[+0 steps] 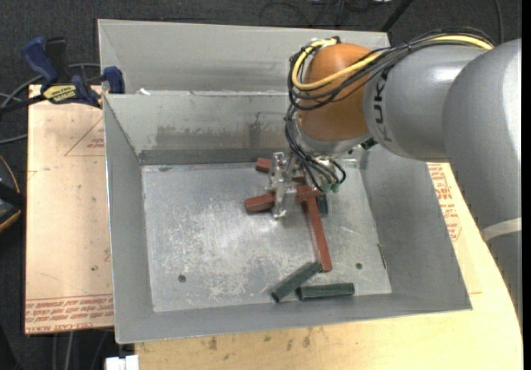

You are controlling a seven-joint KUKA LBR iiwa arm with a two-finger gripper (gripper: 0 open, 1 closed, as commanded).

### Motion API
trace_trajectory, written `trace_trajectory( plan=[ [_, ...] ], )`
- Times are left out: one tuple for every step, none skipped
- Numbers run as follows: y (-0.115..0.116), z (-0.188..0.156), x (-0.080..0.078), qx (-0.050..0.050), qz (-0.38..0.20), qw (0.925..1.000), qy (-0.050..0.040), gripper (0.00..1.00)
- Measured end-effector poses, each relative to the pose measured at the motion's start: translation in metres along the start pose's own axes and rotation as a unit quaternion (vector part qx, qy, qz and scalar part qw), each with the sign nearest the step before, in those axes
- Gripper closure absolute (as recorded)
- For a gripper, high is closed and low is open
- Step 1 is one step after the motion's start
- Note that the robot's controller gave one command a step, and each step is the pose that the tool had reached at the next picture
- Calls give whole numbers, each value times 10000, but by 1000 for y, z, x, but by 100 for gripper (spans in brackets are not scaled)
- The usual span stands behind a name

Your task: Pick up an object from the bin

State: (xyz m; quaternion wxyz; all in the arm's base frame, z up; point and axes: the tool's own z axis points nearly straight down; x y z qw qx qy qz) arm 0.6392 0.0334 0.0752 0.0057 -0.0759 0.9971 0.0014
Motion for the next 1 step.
trace_trajectory(
  plan=[
    [-47, -195, 58, 10, -77, 10000, 38, 100]
  ],
)
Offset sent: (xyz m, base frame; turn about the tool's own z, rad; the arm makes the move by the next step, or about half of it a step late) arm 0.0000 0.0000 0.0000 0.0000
